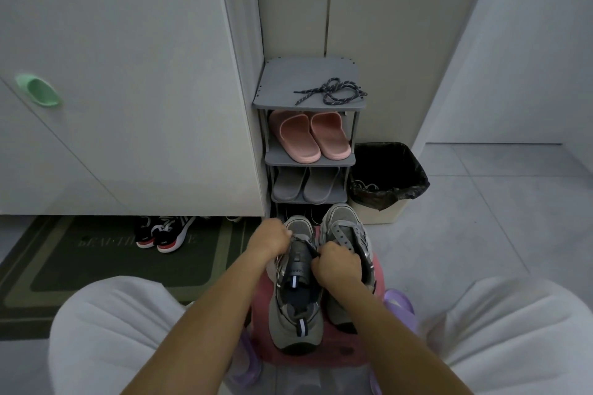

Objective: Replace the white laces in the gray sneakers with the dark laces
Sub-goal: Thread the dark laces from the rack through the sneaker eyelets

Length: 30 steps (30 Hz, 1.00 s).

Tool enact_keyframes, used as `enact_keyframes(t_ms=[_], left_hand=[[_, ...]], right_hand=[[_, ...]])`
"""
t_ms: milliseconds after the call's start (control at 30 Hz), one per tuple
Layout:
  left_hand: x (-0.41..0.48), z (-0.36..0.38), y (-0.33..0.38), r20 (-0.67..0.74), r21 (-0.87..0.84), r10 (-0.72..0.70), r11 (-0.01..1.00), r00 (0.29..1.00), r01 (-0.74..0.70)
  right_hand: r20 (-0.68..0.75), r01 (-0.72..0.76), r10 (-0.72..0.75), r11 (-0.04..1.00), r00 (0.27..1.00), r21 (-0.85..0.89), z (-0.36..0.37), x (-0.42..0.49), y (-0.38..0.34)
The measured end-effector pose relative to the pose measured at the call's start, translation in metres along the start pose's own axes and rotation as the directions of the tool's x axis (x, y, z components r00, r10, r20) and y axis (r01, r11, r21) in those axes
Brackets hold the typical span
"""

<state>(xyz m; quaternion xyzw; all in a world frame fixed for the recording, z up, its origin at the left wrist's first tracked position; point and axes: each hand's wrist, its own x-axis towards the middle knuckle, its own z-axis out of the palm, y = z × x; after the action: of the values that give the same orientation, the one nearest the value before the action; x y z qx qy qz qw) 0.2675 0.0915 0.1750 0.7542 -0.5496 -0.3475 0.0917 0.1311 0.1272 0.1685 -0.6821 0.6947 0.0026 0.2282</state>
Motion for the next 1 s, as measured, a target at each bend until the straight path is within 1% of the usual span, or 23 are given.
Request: enact_keyframes(t_ms=[100, 200, 367, 467, 533, 667, 733, 767, 867, 933, 1000], left_hand=[[0.001, -0.020, -0.006, -0.032, -0.095, -0.053, 0.994, 0.998, 0.050], [0.005, -0.039, -0.014, -0.047, -0.120, -0.073, 0.991, 0.996, 0.067], [0.011, -0.062, -0.039, -0.142, -0.186, -0.143, 0.976, 0.979, 0.115], [0.010, -0.072, -0.058, -0.186, -0.197, -0.179, 0.970, 0.966, 0.142], [0.009, -0.073, -0.069, -0.184, -0.201, -0.197, 0.967, 0.963, 0.159], [0.005, -0.062, -0.073, -0.094, -0.148, -0.220, 0.967, 0.971, 0.205], [0.001, -0.055, -0.066, -0.050, -0.107, -0.197, 0.976, 0.979, 0.191], [-0.001, -0.050, -0.060, -0.025, -0.101, -0.160, 0.982, 0.987, 0.157], [-0.005, -0.027, -0.038, 0.033, -0.107, 0.018, 0.994, 0.999, -0.015], [-0.007, -0.009, -0.023, 0.046, -0.071, 0.091, 0.994, 0.995, -0.088], [-0.008, 0.007, -0.011, 0.020, 0.017, 0.105, 0.994, 0.994, -0.106]], right_hand=[[0.009, -0.014, 0.014, 1.000, 1.000, 0.012, -0.001, 0.000, 0.000], [0.019, -0.023, 0.023, 1.000, 1.000, 0.014, -0.001, -0.001, -0.001], [0.037, -0.036, 0.034, 0.998, 0.999, 0.044, -0.001, 0.000, 0.001], [0.043, -0.029, 0.028, 0.999, 0.999, 0.032, -0.001, 0.000, -0.001], [0.037, -0.021, 0.020, 1.000, 0.999, 0.019, 0.000, 0.000, -0.002], [0.037, -0.014, 0.014, 1.000, 0.999, 0.006, 0.000, 0.000, -0.002], [0.046, -0.007, 0.007, 1.000, 0.999, -0.004, 0.000, 0.001, -0.003], [0.047, -0.005, 0.006, 1.000, 0.999, -0.008, 0.000, 0.001, -0.003], [0.044, -0.005, 0.006, 1.000, 0.999, -0.010, 0.000, 0.001, -0.004], [0.035, -0.004, 0.005, 1.000, 0.999, -0.013, 0.000, -0.001, -0.003], [0.020, 0.000, 0.000, 1.000, 1.000, -0.013, 0.000, -0.001, -0.002]])
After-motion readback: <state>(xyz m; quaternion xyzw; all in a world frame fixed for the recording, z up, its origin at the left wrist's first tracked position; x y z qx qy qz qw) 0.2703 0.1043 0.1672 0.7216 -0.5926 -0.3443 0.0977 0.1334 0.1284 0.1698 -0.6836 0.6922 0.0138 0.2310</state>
